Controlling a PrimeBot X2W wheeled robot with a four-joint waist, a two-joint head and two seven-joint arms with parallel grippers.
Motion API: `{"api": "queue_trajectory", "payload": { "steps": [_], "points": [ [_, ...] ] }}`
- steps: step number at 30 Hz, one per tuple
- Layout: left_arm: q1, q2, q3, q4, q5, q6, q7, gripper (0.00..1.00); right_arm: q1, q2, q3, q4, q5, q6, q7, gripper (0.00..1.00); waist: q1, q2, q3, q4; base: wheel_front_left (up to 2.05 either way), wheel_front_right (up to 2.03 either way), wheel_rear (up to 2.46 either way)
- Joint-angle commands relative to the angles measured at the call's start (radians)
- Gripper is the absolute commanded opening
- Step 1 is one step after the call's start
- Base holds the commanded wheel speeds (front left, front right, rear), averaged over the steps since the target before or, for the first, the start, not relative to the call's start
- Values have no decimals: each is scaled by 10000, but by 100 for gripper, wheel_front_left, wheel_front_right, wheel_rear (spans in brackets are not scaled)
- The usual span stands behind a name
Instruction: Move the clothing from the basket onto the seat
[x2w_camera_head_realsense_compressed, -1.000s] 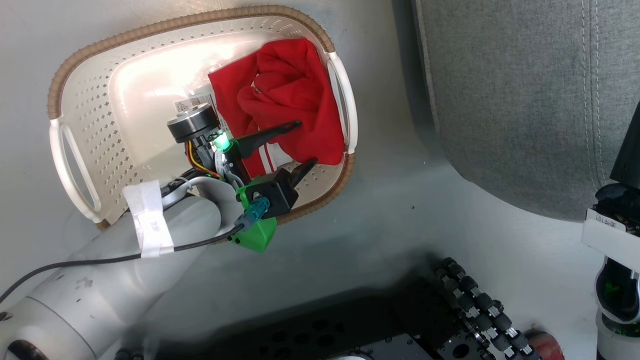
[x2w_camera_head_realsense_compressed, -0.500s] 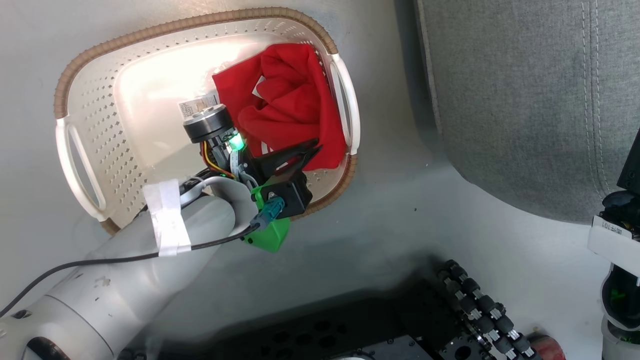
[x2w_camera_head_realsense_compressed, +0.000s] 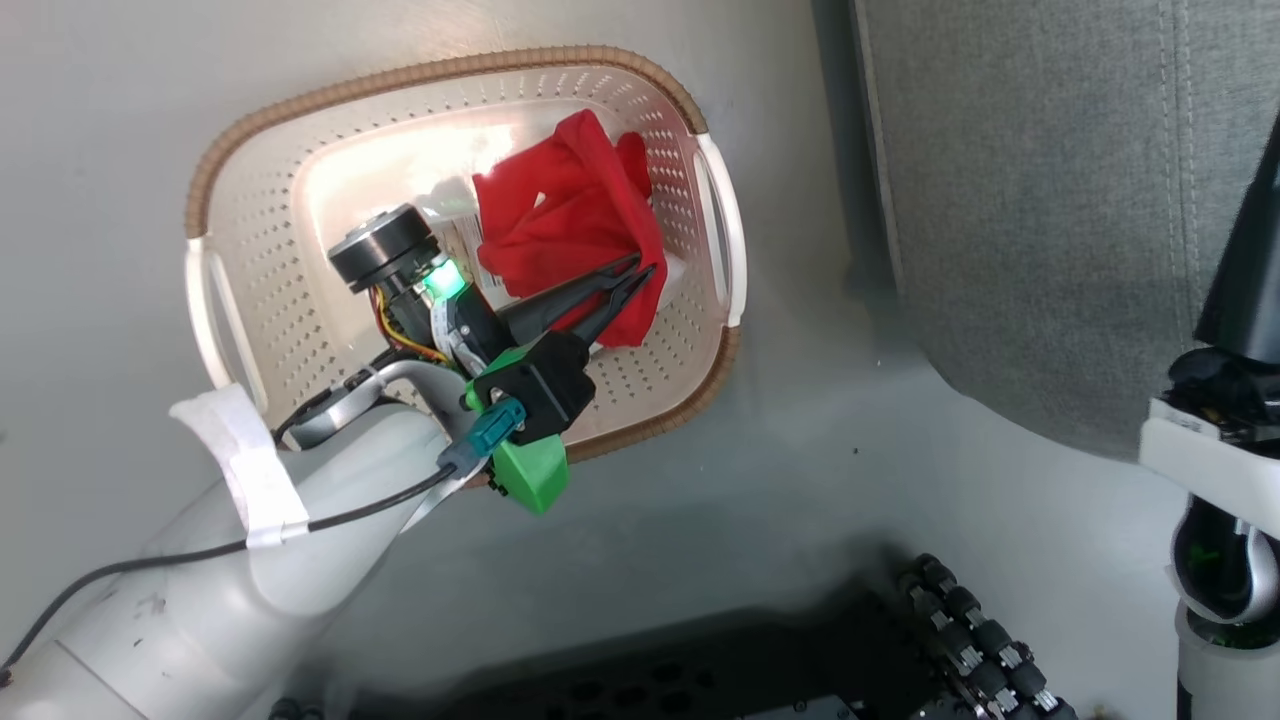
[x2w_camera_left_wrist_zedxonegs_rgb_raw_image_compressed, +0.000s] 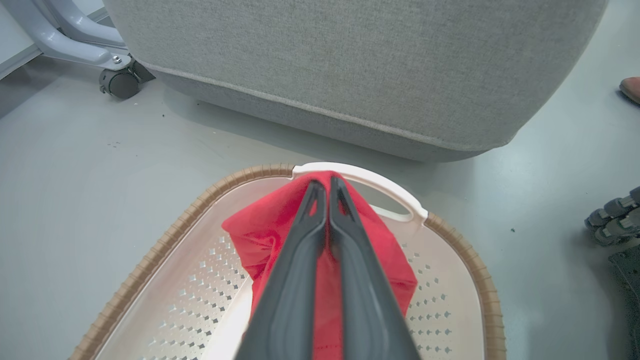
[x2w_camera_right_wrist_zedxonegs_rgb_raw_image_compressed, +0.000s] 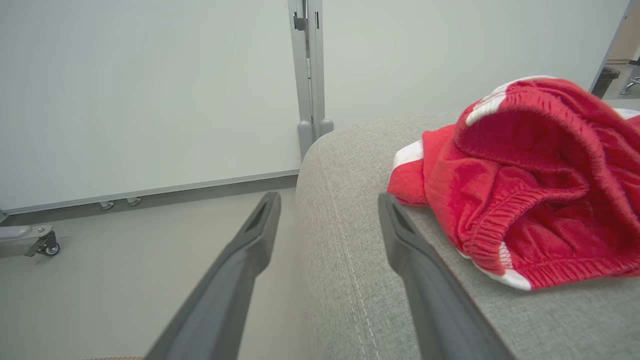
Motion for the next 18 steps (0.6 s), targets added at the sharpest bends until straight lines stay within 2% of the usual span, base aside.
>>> {"api": "queue_trajectory", "payload": {
  "steps": [1,5,10,18],
  "points": [
    [269,57,138,-169,-119,-52,-2,0,-110,-8,108,103,-166,-17,-30,100,0,0,-660,328,0,0,0],
    [925,54,712,-572,-429,-45,-2,0,-78,-13,381,445,-497,-17,-30,100,0,0,-1437,555,0,0,0],
    [2064,-218,1684,-1033,-773,-44,-2,0,147,-19,596,906,-883,-17,-32,100,0,0,-2710,870,0,0,0],
    [3731,-702,3195,-1523,-951,-43,-2,0,740,-17,882,1786,-813,-17,-30,100,0,0,-4761,1247,0,0,0]
  ]
}}
